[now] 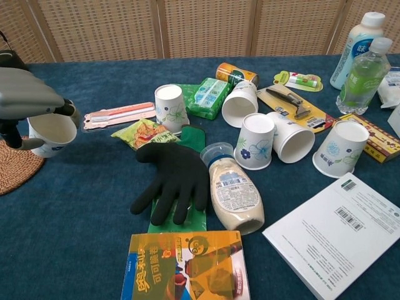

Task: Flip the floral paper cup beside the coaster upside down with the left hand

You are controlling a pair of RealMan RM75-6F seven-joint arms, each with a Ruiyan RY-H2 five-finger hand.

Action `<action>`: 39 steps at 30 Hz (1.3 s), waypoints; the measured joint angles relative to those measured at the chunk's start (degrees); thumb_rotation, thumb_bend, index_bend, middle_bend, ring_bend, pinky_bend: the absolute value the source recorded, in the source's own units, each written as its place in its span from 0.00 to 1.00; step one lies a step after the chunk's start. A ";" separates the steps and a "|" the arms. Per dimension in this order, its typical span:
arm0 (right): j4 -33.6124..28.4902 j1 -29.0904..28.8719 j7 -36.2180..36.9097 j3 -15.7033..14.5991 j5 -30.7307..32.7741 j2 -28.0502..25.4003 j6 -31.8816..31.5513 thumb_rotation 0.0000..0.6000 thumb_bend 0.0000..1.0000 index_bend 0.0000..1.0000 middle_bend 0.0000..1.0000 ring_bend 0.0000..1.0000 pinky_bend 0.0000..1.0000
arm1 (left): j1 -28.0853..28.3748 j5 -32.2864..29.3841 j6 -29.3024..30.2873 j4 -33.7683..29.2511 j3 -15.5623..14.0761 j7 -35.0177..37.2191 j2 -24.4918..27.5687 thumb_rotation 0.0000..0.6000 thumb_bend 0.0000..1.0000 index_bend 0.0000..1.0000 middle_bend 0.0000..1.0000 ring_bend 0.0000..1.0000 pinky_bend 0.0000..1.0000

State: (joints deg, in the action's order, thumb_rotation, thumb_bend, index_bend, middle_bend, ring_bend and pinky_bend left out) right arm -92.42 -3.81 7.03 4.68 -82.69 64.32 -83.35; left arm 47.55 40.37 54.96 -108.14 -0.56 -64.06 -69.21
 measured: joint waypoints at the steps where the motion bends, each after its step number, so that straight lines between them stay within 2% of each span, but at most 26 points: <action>1: 0.08 0.02 0.13 0.02 -0.02 0.01 -0.05 0.89 0.45 0.00 0.00 0.00 0.00 | 0.96 -1.27 0.36 -0.19 -0.28 -1.28 -0.43 1.00 0.50 0.24 0.22 0.28 0.49; 6: 0.41 0.10 0.71 0.06 0.02 0.06 -0.06 0.90 0.45 0.00 0.00 0.00 0.00 | 5.30 -8.34 2.10 -0.69 -1.39 -6.74 -2.93 1.00 0.50 0.23 0.18 0.25 0.46; 8: 0.61 0.18 0.95 0.06 0.02 0.09 -0.13 0.89 0.45 0.00 0.00 0.00 0.00 | 6.84 -11.23 2.61 -0.65 -1.77 -8.58 -3.89 1.00 0.50 0.15 0.12 0.19 0.43; 10: 0.72 0.30 1.17 0.07 0.02 0.03 -0.26 0.89 0.45 0.00 0.00 0.00 0.00 | 8.73 -14.69 3.41 -0.49 -2.11 -10.17 -5.28 1.00 0.50 0.03 0.03 0.06 0.34; 11: 0.75 0.36 1.25 0.08 0.02 -0.01 -0.33 0.89 0.45 0.00 0.00 0.00 0.00 | 9.57 -15.97 3.89 -0.34 -2.22 -10.56 -6.04 1.00 0.50 0.01 0.01 0.03 0.28; 13: 0.78 0.48 1.43 0.10 0.06 -0.13 -0.46 0.89 0.45 0.00 0.00 0.00 0.00 | 10.78 -17.50 5.23 0.06 -2.33 -10.71 -7.75 1.00 0.50 0.00 0.00 0.00 0.06; 15: 0.73 0.52 1.46 0.12 0.08 -0.24 -0.47 0.92 0.45 0.00 0.00 0.00 0.00 | 10.92 -17.06 5.74 0.35 -2.24 -9.54 -8.35 1.00 0.50 0.00 0.00 0.00 0.00; 17: 0.65 0.51 1.37 0.17 0.09 -0.25 -0.47 0.95 0.45 0.00 0.00 0.00 0.00 | 10.80 -15.64 5.67 0.59 -2.16 -7.77 -8.42 1.00 0.50 0.00 0.00 0.00 0.00; 26: 0.40 0.32 0.99 0.31 0.23 0.01 -0.15 0.96 0.45 0.00 0.00 0.00 0.00 | 7.34 -3.36 2.75 2.42 -1.95 7.60 -6.42 1.00 0.49 0.00 0.00 0.00 0.00; 29: 0.29 0.15 0.57 0.39 0.52 0.11 0.23 0.96 0.45 0.00 0.00 0.00 0.00 | 5.07 0.22 1.35 2.74 -1.57 15.79 -4.90 1.00 0.50 0.00 0.00 0.00 0.00; 39: -1.03 -1.05 -2.05 0.79 0.81 0.55 1.54 0.96 0.45 0.00 0.00 0.00 0.00 | -4.56 17.53 -3.10 6.99 -1.27 47.26 0.89 1.00 0.49 0.00 0.00 0.00 0.00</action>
State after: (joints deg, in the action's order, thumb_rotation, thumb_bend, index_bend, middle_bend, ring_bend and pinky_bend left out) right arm -93.45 -4.86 4.98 5.48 -81.88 64.87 -81.81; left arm 42.99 57.91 51.86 -101.15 -1.82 -16.80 -68.32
